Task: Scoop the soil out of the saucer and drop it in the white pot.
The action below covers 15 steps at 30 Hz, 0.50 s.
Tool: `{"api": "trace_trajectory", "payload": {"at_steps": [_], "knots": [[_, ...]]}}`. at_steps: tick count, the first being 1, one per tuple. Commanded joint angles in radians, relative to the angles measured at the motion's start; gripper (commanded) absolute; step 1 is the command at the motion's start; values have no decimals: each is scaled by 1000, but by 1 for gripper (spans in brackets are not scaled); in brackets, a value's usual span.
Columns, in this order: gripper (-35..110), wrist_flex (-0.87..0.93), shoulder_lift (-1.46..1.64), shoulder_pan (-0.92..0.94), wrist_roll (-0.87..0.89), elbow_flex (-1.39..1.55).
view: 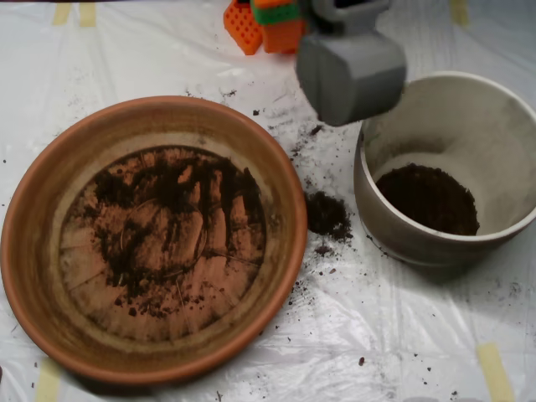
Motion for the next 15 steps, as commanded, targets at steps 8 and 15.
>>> {"api": "trace_trajectory", "payload": {"at_steps": [8,15], "knots": [[35,129,-264,-156,8,-339],[35,150,-219,-107,46,-304]]}}
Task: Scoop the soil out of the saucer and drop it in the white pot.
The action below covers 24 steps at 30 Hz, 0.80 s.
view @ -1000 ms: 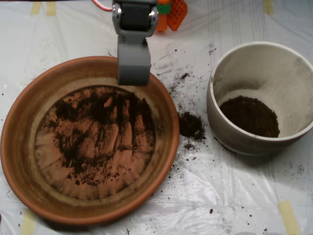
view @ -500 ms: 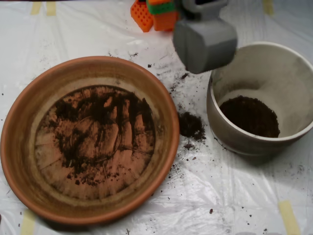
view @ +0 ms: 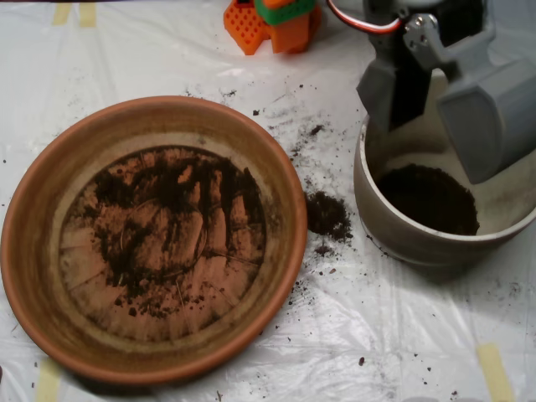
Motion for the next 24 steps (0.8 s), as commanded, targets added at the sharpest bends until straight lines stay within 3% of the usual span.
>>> {"api": "trace_trajectory", "payload": {"at_steps": [1,5,10,16,24], "knots": [[33,25,97,35,28,-54],[33,37,190,175,121,-31],[34,23,261,489,207,100],[33,-186,333,813,206,460],[31,-419,262,1031,181,698]]}}
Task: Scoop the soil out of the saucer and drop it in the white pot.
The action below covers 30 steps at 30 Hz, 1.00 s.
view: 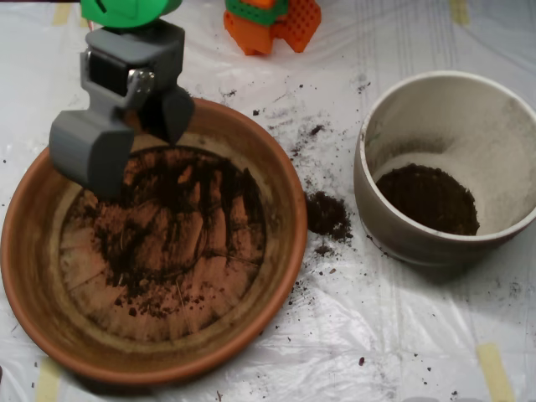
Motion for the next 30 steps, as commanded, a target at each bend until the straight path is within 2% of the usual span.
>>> {"api": "trace_trajectory", "payload": {"at_steps": [1,12,18,22,30], "knots": [[30,-92,8,91,-2,31],[28,-239,-319,209,-12,17],[26,-176,-446,230,-37,-86],[13,-178,-488,242,-51,-100],[11,-173,-465,245,-63,-64]]}}
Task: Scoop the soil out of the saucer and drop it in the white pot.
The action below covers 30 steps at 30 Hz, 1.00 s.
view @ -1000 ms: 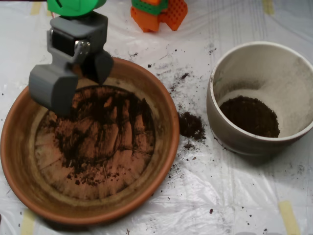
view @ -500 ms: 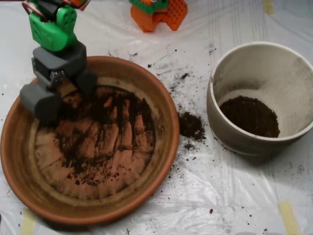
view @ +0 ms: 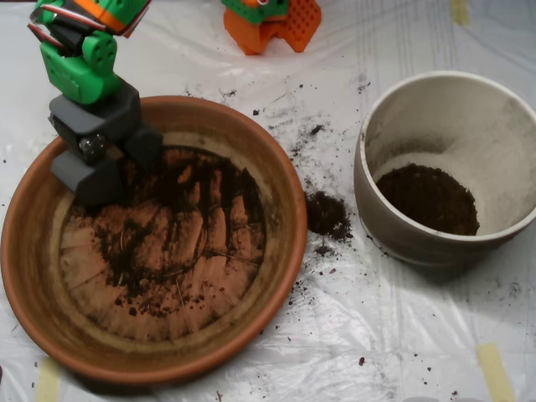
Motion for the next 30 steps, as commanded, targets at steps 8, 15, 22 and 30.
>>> {"api": "trace_trajectory", "payload": {"at_steps": [8,15,22,30], "knots": [[9,3,77,2,-3,67],[4,14,75,-61,-15,84],[0,34,107,-187,-23,144],[-1,100,98,-305,-46,107]]}}
